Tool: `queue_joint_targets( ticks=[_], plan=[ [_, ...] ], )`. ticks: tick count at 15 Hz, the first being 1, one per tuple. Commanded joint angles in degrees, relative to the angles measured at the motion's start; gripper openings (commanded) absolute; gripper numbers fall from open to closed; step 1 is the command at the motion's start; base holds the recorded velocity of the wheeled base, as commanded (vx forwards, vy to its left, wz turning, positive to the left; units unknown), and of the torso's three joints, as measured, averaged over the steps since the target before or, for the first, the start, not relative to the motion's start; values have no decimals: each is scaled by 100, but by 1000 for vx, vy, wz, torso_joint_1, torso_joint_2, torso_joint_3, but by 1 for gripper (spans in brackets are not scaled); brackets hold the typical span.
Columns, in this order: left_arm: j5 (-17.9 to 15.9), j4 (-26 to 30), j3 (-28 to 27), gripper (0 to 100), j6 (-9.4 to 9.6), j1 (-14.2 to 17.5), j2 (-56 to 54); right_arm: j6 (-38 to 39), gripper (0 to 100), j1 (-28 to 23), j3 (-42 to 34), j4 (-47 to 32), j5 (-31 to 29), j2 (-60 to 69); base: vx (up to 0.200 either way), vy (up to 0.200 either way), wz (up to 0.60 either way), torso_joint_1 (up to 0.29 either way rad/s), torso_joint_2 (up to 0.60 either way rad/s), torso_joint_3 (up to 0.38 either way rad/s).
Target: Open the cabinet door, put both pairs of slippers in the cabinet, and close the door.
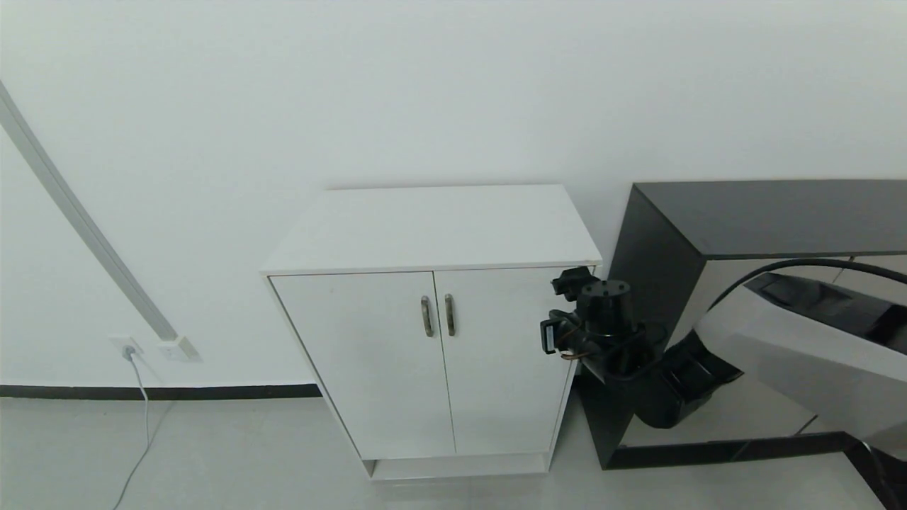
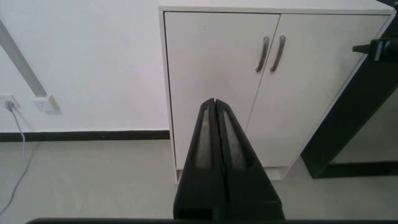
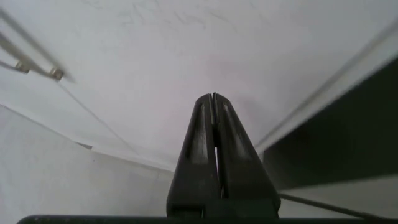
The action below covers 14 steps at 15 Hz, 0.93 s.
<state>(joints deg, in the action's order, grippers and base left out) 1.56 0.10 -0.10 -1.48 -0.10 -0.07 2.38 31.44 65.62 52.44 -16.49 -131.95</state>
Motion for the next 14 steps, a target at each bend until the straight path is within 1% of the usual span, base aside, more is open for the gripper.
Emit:
queue_joint_targets(
  ticks=[1, 2, 4, 5, 8, 9, 11, 13, 14],
  plan=[
    [2, -1, 1, 0, -2, 1, 7, 0, 0, -33, -717, 143, -29, 750, 0, 0, 0, 0, 0, 0],
    [2, -1, 10, 0, -2, 1, 7, -9, 0, -121, -1245, 266, -47, 1180, 0, 0, 0, 0, 0, 0],
    [2, -1, 1, 0, -2, 1, 7, -9, 0, -296, -1895, 310, -117, 1708, 0, 0, 0, 0, 0, 0],
    [2, -1, 1, 0, -2, 1, 7, -9, 0, -481, -2475, 328, -214, 2174, 0, 0, 0, 0, 0, 0],
    [2, -1, 1, 0, -2, 1, 7, 8, 0, -920, -3846, 442, -442, 3211, 0, 0, 0, 0, 0, 0],
    [2, -1, 1, 0, -2, 1, 7, 8, 0, -982, -4066, 486, -451, 3351, 0, 0, 0, 0, 0, 0],
    [20, -1, 1, 0, -2, 1, 7, -27, 0, -1369, -5217, 750, -513, 4090, 0, 0, 0, 0, 0, 0],
    [20, -1, 1, 0, -2, 1, 7, -62, 0, -1623, -5762, 776, -504, 4678, 0, 0, 0, 0, 0, 0],
    [20, -1, 1, 0, -2, 1, 7, -88, 0, -1667, -5956, 750, -495, 4907, 0, 0, 0, 0, 0, 0]
  ],
)
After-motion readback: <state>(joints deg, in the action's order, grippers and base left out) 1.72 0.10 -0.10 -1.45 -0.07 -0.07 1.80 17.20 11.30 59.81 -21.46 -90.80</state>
